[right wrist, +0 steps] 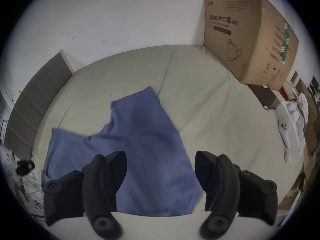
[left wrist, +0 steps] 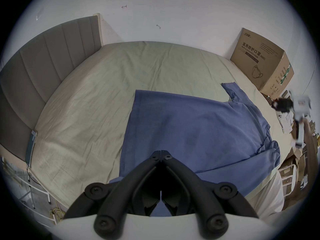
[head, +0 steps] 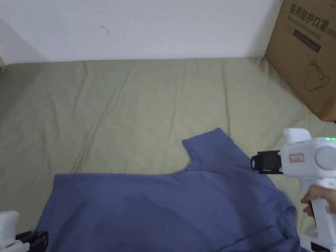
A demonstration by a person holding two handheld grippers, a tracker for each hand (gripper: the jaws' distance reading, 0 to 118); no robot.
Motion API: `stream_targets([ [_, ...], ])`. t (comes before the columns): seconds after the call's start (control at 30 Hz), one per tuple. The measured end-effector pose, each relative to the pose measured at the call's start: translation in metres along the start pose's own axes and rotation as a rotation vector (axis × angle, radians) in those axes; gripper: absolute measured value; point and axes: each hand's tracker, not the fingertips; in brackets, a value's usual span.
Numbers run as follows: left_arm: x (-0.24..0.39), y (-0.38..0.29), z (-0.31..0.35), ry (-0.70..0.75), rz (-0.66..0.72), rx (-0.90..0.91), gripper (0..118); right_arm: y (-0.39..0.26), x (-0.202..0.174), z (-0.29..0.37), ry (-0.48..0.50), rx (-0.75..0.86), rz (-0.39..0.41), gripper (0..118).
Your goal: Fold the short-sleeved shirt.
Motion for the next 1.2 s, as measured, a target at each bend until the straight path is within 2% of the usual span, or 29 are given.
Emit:
stream_targets([
  [0.1,0.003,0.001,-0.011,0.017,-0.015,-0.029,0,0.025,0.008,-0.056,-0.022,-0.105,-0.03,85],
  [0.2,0.002,0.002,-0.023,0.032,-0.003,-0.064,0,0.023,0.012,-0.105,-0.107,-0.217,-0.002,84],
  [0.27,0.001,0.003,-0.028,0.032,0.005,-0.075,0,0.014,0.011,-0.122,-0.124,-0.28,0.001,76],
  [0.3,-0.001,0.003,-0.03,0.036,0.011,-0.084,0,0.011,0.009,-0.121,-0.102,-0.258,-0.012,71],
  [0.33,-0.001,0.003,-0.032,0.038,0.012,-0.089,0,0.009,0.006,-0.115,-0.126,-0.215,0.003,69],
  [0.37,0.0,0.004,-0.033,0.039,0.007,-0.09,0,0.01,0.004,-0.111,-0.119,-0.214,0.007,60],
  [0.4,0.002,0.005,-0.032,0.041,0.005,-0.09,0,0.012,0.003,-0.106,-0.114,-0.203,0.007,22],
  [0.43,-0.001,0.004,-0.034,0.041,0.004,-0.084,0,0.014,0.003,-0.102,-0.102,-0.179,0.011,1],
  [0.47,-0.002,0.005,-0.034,0.036,0.004,-0.08,0,0.018,0.002,-0.101,-0.108,-0.186,0.0,1],
  [0.53,-0.001,0.007,-0.033,0.028,0.007,-0.078,0,0.019,0.001,-0.103,-0.105,-0.21,0.051,1],
  [0.67,-0.002,0.014,-0.031,0.031,-0.001,-0.064,0,0.026,0.006,-0.087,-0.083,-0.177,-0.023,1],
  [0.83,-0.009,0.042,-0.046,0.013,-0.003,-0.019,0,0.025,0.009,-0.082,-0.068,-0.166,-0.023,1],
  [1.07,-0.025,0.116,-0.106,0.025,-0.047,0.031,1,0.024,0.009,-0.088,-0.068,-0.179,-0.009,1],
  [1.1,-0.029,0.125,-0.119,0.025,-0.05,0.026,24,0.024,0.01,-0.088,-0.066,-0.178,-0.007,1],
  [1.17,-0.039,0.139,-0.152,0.022,-0.033,-0.093,89,0.022,0.013,-0.087,-0.054,-0.174,-0.022,1],
  [1.2,-0.043,0.14,-0.166,0.011,-0.028,-0.117,110,0.022,0.014,-0.087,-0.049,-0.172,-0.025,1],
])
